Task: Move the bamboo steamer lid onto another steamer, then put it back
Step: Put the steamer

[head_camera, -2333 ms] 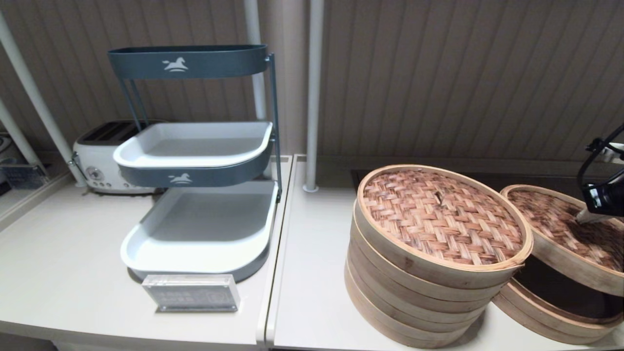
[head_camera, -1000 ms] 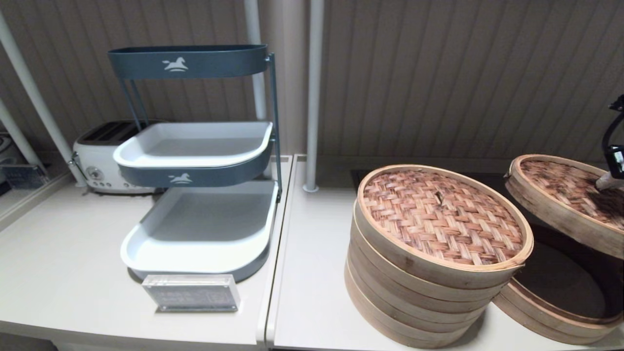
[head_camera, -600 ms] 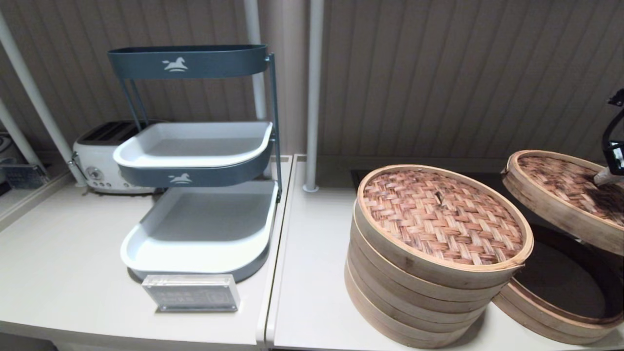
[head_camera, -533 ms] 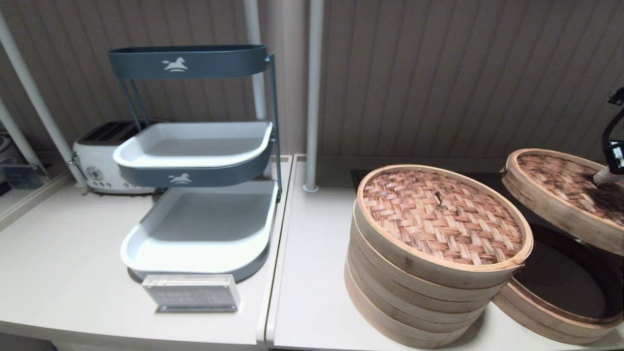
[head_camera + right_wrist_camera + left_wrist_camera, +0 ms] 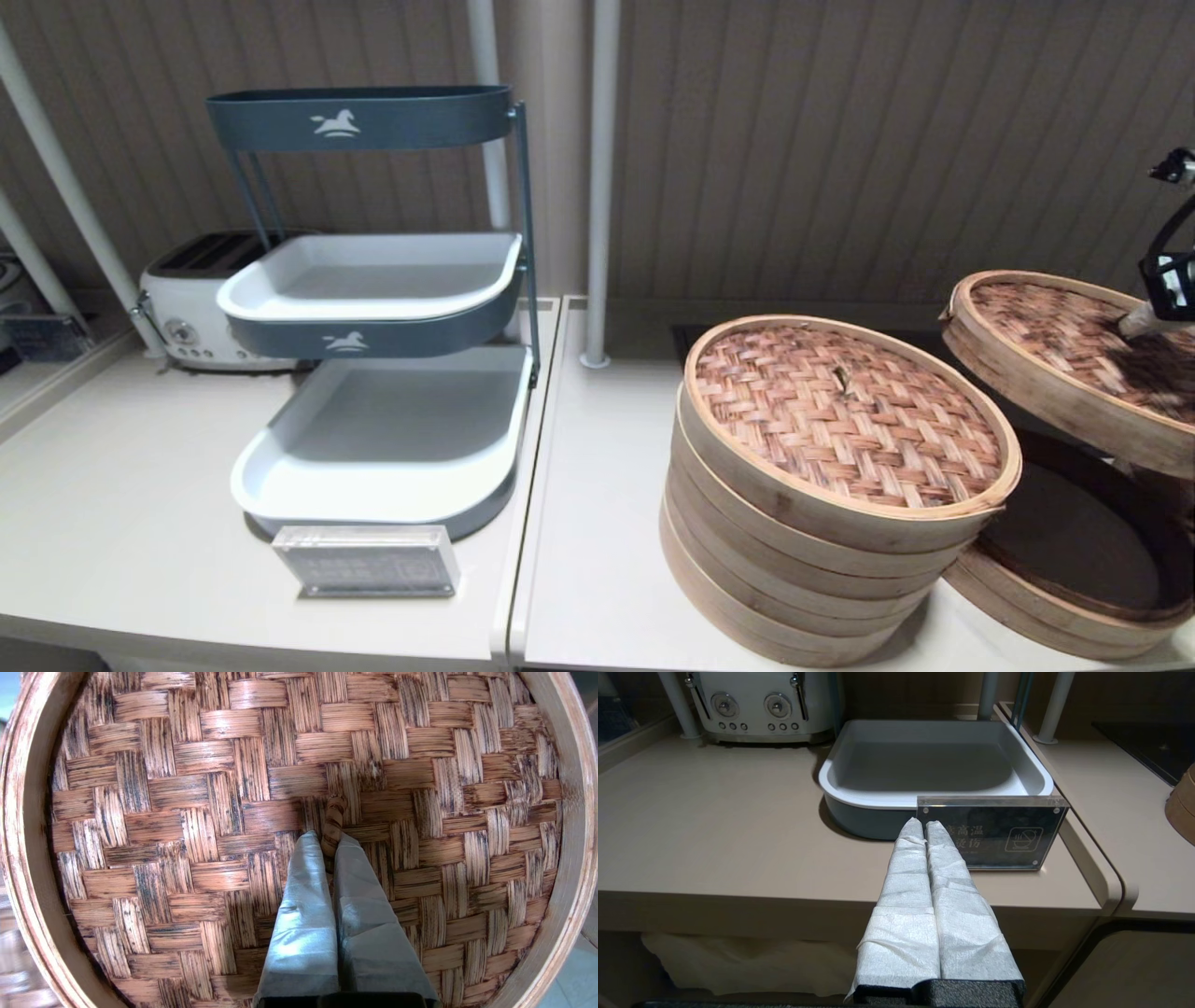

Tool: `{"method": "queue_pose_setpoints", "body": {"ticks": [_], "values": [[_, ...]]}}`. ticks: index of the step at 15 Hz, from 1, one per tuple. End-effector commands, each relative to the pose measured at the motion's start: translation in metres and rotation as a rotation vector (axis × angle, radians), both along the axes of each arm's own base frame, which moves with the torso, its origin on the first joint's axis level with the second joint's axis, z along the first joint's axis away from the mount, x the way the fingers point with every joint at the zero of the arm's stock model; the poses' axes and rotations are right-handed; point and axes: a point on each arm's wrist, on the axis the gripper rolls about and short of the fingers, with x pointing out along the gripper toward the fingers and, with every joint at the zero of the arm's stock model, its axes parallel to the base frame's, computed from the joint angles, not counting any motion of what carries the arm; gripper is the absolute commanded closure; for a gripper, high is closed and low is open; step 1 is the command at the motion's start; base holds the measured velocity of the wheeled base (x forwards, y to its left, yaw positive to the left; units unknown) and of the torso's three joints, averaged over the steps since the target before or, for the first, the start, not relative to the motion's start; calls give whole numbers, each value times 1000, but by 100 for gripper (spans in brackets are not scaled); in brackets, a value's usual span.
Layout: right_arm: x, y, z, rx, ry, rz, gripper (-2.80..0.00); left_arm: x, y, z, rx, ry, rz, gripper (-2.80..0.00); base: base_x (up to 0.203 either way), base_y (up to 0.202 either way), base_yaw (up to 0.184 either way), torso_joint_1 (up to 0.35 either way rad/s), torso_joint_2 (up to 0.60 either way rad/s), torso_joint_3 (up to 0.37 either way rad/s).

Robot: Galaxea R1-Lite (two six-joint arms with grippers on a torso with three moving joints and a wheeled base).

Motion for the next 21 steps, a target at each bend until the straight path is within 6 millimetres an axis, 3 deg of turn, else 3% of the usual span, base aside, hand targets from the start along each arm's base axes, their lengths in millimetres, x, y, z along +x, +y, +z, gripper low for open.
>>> {"method": "queue_pose_setpoints", "body": {"ticks": [1,21], "values": [[-3,7,4,-4,-9,19,0,2,0,-8,0,27,0,0,0,0,0,0,0,0],[9,51,12,-25,-82,176,0,2,0,-8,0,27,0,0,0,0,0,0,0,0]]}}
